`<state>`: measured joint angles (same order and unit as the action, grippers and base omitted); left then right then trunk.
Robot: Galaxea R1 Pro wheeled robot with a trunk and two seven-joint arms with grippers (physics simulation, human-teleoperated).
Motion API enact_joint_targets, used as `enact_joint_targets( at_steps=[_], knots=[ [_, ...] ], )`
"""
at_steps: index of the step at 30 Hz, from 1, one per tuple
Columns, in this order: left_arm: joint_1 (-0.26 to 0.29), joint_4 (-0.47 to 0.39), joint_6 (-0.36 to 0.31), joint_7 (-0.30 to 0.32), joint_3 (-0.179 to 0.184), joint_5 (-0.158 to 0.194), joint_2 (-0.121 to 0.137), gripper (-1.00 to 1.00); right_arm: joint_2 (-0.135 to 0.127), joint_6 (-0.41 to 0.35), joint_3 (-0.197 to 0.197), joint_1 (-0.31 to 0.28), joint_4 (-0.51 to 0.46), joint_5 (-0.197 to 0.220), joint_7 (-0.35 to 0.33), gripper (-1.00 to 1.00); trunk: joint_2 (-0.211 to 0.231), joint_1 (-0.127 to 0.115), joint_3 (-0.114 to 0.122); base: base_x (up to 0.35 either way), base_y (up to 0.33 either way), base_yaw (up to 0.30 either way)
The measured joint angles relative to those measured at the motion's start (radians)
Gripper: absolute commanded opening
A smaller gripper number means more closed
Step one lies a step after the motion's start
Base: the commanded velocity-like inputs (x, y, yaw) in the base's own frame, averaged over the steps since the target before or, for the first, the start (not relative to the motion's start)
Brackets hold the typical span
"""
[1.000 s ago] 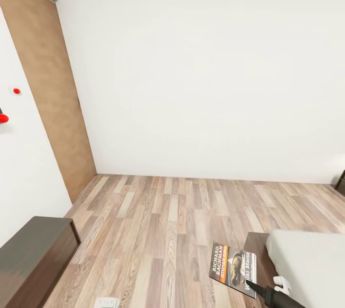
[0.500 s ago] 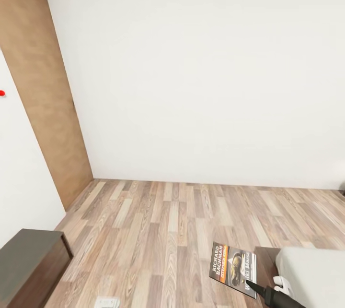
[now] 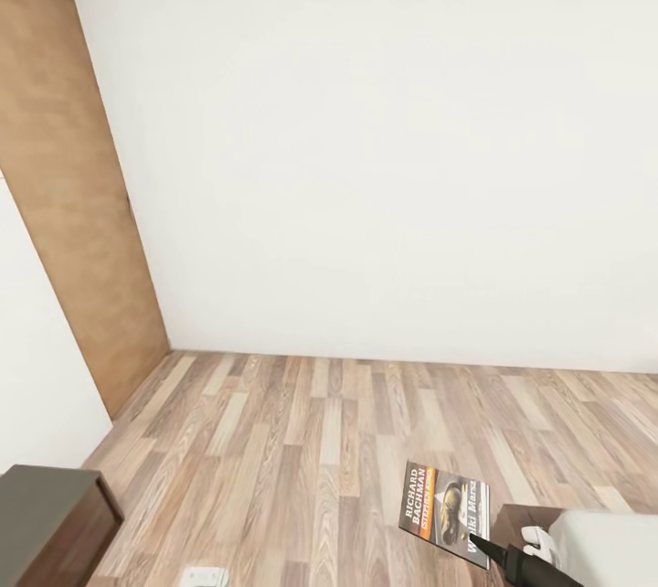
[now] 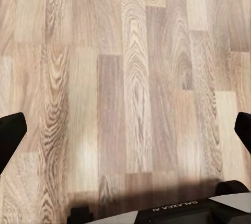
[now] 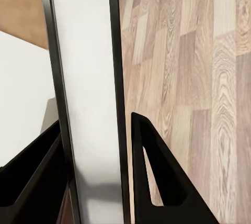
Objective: In the bedroom, move the book from the bed onto either nightstand, and place the two sandals side by side next to the bed.
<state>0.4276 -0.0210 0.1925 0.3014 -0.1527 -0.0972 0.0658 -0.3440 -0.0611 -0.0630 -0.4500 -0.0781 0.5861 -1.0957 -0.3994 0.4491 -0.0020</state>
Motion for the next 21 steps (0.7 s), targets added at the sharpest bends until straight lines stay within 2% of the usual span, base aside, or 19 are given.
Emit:
enact_joint_targets(
  at_steps=[21],
  knots=[
    [0.0, 0.0, 0.0, 0.0, 0.0, 0.0, 0.0, 1.0, 0.001, 0.0, 0.0, 0.0, 0.0, 0.0, 0.002, -1.0, 0.0, 0.0, 0.0, 0.33, 0.0, -0.002]
  ],
)
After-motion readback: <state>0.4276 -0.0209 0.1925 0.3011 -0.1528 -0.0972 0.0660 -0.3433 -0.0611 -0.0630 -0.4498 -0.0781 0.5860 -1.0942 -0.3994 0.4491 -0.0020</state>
